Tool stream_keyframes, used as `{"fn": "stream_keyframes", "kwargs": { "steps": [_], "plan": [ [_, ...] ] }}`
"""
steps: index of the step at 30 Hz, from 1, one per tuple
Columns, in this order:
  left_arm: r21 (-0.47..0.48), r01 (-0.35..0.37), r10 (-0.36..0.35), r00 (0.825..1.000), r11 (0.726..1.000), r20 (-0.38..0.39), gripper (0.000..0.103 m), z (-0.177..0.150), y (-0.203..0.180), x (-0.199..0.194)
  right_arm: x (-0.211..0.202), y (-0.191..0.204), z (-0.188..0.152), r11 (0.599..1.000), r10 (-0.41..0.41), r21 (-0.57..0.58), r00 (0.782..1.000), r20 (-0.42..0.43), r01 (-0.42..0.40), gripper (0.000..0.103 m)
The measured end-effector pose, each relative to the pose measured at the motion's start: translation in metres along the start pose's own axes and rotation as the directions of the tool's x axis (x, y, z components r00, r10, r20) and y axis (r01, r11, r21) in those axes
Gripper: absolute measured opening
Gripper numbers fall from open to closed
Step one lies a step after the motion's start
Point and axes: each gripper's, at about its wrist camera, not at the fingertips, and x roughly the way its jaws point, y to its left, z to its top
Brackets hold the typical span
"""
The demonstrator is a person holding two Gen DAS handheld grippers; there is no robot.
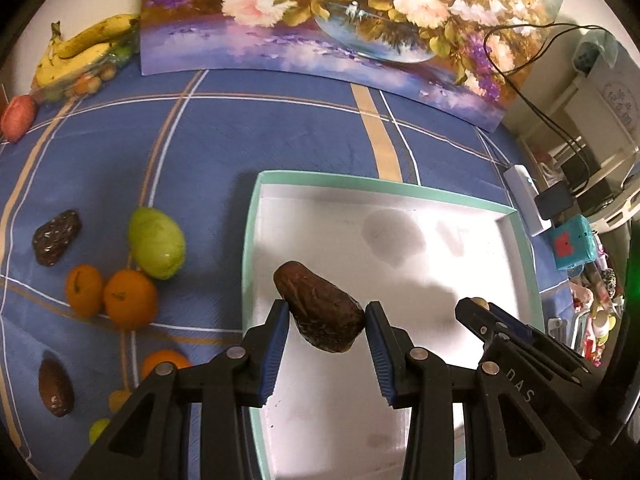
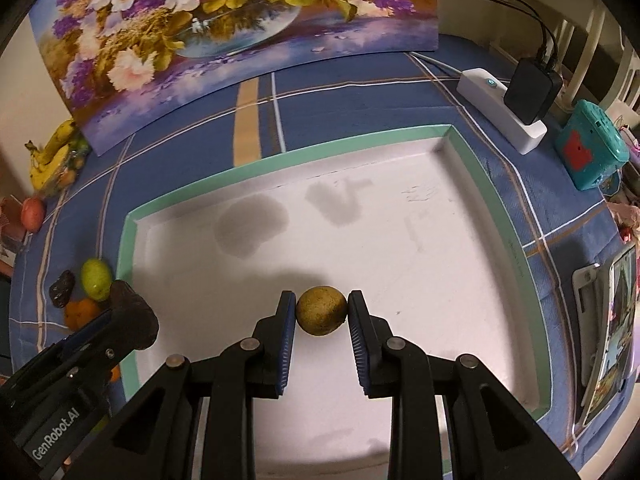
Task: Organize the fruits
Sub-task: 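Lower the date and open the left tool while the right tool releases its fruit in the tray, then withdraw both open tools from the tray back toward the fruit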
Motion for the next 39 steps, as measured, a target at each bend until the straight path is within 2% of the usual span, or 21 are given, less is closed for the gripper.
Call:
{"fn": "stream_keyframes", "kwargs": {
  "steps": [13,19,28,33,34,35,36,39],
  "plan": [
    [0.025,-0.024,0.026,0.999,0.999,-0.043,0.042,-0.005,-0.007,0.013,0.008,-0.005,-0.002,1.000,-0.013,-0.007,0.999,-0.041,0.013,0.028],
    [0.029,-0.010,0.012,0.999,1.000,-0.041,0.044,-0.004,-0.008,0.009,0.007,-0.005,0.000,1.000,-0.015,-0.009,0.999,-0.043,0.014,0.028],
    [0.021,0.001,-0.001,1.000,1.000,0.004,0.046,0.004,-0.007,-0.019,-0.017,-0.008,0.004,1.000,-0.011,-0.011,1.000,0.001,0.011,0.029],
    [-0.005,-0.038,0.039,0.999,0.999,0.021,0.046,0.011,0.004,-0.036,-0.038,-0.010,0.007,1.000,-0.005,-0.016,0.999,0.050,0.006,0.029],
    [-0.012,-0.053,0.053,0.998,0.999,0.023,0.049,0.012,0.008,-0.040,-0.041,-0.010,0.007,1.000,-0.005,-0.018,0.998,0.057,0.006,0.029],
    [-0.020,-0.068,0.068,0.997,0.998,0.024,0.057,0.013,0.012,-0.042,-0.043,-0.009,0.007,1.000,-0.005,-0.019,0.998,0.061,0.006,0.029],
    [-0.028,-0.081,0.082,0.996,0.996,0.024,0.062,0.014,0.016,-0.043,-0.045,-0.009,0.007,1.000,-0.007,-0.023,0.998,0.065,0.009,0.030],
    [-0.057,-0.128,0.129,0.991,0.990,0.020,0.070,0.014,0.032,-0.049,-0.049,-0.008,0.006,0.999,-0.019,-0.035,0.996,0.083,0.022,0.057]
  ]
}}
